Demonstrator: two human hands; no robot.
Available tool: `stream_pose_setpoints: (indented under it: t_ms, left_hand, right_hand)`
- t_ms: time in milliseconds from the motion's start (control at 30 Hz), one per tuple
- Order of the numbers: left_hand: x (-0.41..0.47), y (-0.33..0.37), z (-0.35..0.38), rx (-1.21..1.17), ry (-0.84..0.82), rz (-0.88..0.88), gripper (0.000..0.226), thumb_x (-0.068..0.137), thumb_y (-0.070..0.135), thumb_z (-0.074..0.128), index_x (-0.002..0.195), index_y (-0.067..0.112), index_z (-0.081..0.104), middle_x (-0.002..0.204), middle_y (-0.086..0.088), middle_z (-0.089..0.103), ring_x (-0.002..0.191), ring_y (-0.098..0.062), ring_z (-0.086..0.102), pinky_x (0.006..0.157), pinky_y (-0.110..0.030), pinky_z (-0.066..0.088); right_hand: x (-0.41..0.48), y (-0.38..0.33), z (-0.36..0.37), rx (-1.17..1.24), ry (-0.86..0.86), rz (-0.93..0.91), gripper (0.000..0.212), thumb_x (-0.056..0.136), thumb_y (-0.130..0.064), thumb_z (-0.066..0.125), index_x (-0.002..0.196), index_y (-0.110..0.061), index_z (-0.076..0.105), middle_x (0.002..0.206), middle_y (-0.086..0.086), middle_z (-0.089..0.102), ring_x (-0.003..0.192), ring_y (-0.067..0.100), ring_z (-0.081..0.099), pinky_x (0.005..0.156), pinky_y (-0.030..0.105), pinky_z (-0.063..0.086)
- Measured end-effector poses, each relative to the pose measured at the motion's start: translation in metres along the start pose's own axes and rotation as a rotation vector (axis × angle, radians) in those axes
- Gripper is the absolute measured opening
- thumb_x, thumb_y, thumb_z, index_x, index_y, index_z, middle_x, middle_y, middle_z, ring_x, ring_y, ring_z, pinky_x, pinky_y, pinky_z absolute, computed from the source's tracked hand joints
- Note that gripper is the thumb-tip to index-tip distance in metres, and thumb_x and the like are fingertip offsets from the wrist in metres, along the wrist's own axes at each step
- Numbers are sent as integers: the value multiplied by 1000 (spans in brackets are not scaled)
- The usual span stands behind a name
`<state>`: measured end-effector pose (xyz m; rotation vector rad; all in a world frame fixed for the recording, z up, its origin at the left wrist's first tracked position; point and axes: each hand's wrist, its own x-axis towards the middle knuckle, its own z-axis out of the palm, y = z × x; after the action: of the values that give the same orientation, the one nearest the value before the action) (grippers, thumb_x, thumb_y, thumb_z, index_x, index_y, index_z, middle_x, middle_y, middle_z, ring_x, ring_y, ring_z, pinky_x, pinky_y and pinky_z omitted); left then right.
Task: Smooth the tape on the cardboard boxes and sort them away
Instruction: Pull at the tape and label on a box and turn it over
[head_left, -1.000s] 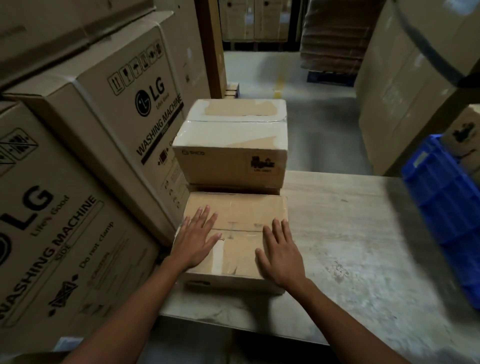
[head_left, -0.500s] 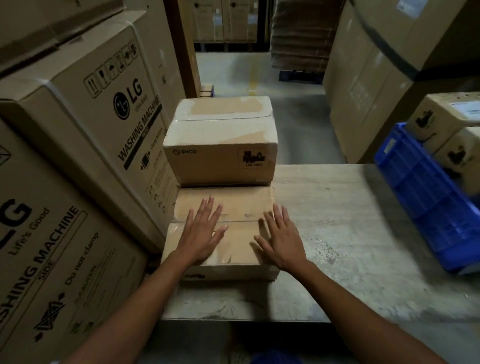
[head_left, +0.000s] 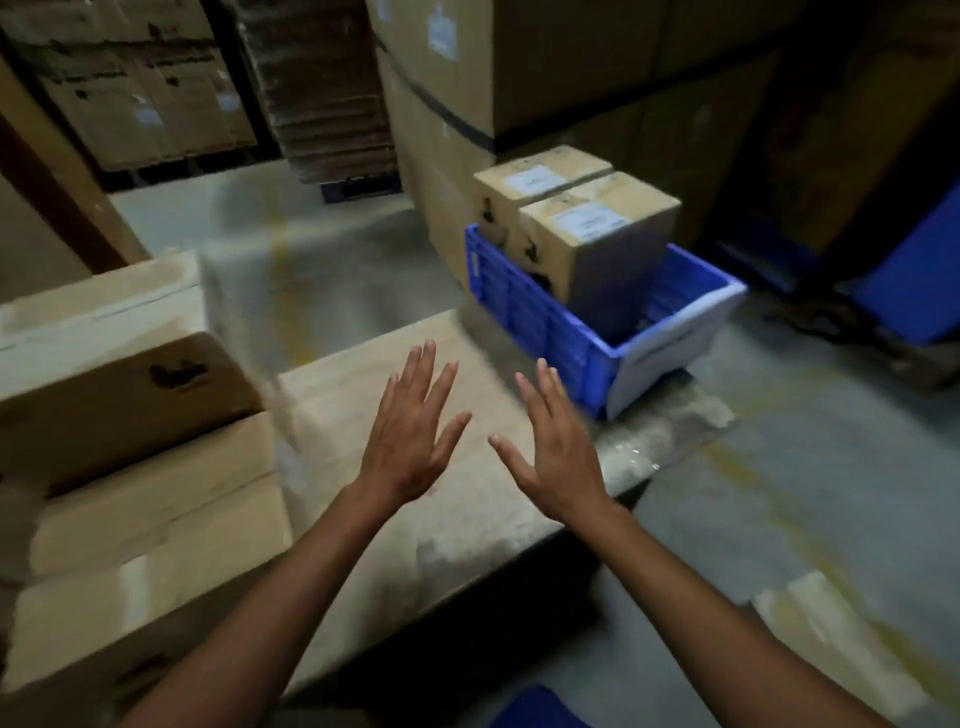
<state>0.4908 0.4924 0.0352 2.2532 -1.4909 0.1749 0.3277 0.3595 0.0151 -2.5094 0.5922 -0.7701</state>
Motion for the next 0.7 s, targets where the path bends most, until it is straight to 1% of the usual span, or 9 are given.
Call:
stream_pose_setpoints:
  t_ms: [100,200,267,367,433,567,700]
  left_hand:
    - [33,74,39,-61,-35,136,68,99,54,33,157,17,28,167,-8,7,155,-24,3,119,-49,14]
    - [65,146,73,-122,-85,291,69,100,52,34,157,15,27,168,-8,6,155,-25,3,119,-53,17]
    - [85,194,94,-163,-119,393,69,100,54,33,157,15,29,167,-9,7,155,-26,4,120,-54,17]
    - [109,264,126,-222,-162,520,68,100,53,35,155,14,32,166,-11,11,154,-26,8,120,-51,14]
    - [119,307,148,-254,-206,588,67,100,52,36,155,14,32,166,-11,13,154,-26,8,120,-49,15]
    - [135,379,195,-292,-317,747,69,100,53,34,158,16,26,167,-10,10,155,-25,6,121,-52,17]
    - [154,439,249,-333,-407,858,71,99,55,30,158,17,25,167,-9,8,155,-25,5,121,-49,13]
  right_hand:
    - [-28,59,-53,-30,107,106,81,93,-56,53,154,-7,36,165,18,21,153,32,21,119,49,32]
    - [-65,108,-104,-79,188,241,81,92,-55,53,154,-6,37,164,20,24,152,34,25,117,50,34]
    - [-92,135,-137,-128,224,333,81,92,-56,53,154,-7,36,164,19,23,152,33,24,117,49,34]
    - [-132,169,-176,-194,281,488,81,93,-59,48,156,-12,32,166,14,19,153,28,21,119,46,33]
    - [-157,185,-197,-215,320,592,81,93,-61,46,157,-14,31,167,12,17,154,25,19,120,44,31]
    - [-198,217,-228,-223,411,781,79,92,-61,45,155,-14,35,167,10,19,154,25,20,121,39,26]
    - [-226,254,-248,-216,473,984,78,90,-62,45,151,-13,42,165,10,24,152,24,24,118,37,28]
